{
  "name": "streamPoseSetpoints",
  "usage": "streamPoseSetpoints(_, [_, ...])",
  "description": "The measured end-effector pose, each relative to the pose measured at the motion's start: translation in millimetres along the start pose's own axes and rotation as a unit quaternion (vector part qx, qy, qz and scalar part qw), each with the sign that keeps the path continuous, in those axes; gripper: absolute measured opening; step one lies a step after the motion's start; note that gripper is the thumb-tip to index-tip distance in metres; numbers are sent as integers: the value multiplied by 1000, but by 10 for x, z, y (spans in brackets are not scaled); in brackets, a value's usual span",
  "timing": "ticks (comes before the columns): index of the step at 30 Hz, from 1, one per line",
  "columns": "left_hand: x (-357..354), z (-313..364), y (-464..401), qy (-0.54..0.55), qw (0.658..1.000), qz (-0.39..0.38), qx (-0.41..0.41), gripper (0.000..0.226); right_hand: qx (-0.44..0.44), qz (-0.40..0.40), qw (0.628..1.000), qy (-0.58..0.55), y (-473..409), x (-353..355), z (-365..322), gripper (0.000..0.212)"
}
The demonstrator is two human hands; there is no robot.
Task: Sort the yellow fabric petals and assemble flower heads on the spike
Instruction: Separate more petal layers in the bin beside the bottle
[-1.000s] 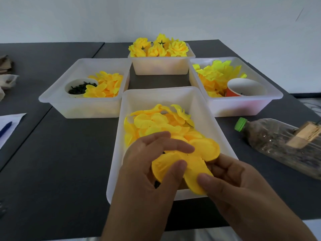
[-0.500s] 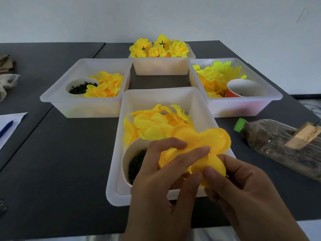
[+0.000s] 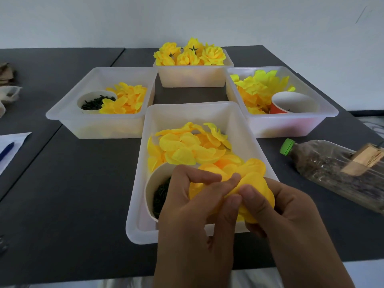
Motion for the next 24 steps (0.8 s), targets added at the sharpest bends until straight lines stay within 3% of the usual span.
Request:
streamPoseSetpoints(2, [21,-10,3,3,1000,18,13,24,6,10,1000,18,-9,7,20,74])
streamPoseSetpoints(5, [48,-80,-7,24,998,32,56,22,37,28,999,22,-5,22,-36,77])
streamPoseSetpoints(9, [61,-272,-1,98,984,33,143,33,55,2,998,3,34,-70,-86,59])
streamPoseSetpoints(13, [80,-373,-12,123,974,40,184,35,11,-47,997,-59,69,-189,3,26])
streamPoseSetpoints(16, [66,-301,-22,69,986,21,151,25,7,-43,997,-62,80,-148,28,22])
streamPoseSetpoints(20, [85,-33,-76,-37,999,4,34,16,5,-34,999,-38,80,-95,28,25])
streamPoseSetpoints(24, [47,80,-112,37,998,-47,21,27,83,10,994,73,85,-55,-106,40])
Point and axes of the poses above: each hand's wrist, its own y-axis away from the middle knuckle, its own x-axis out of the back of the hand, z = x × y, the point moved 10 cm from there along -y, towards the middle knuckle, and after that the axes turned 1 degree about y, right-handed, at the moved point
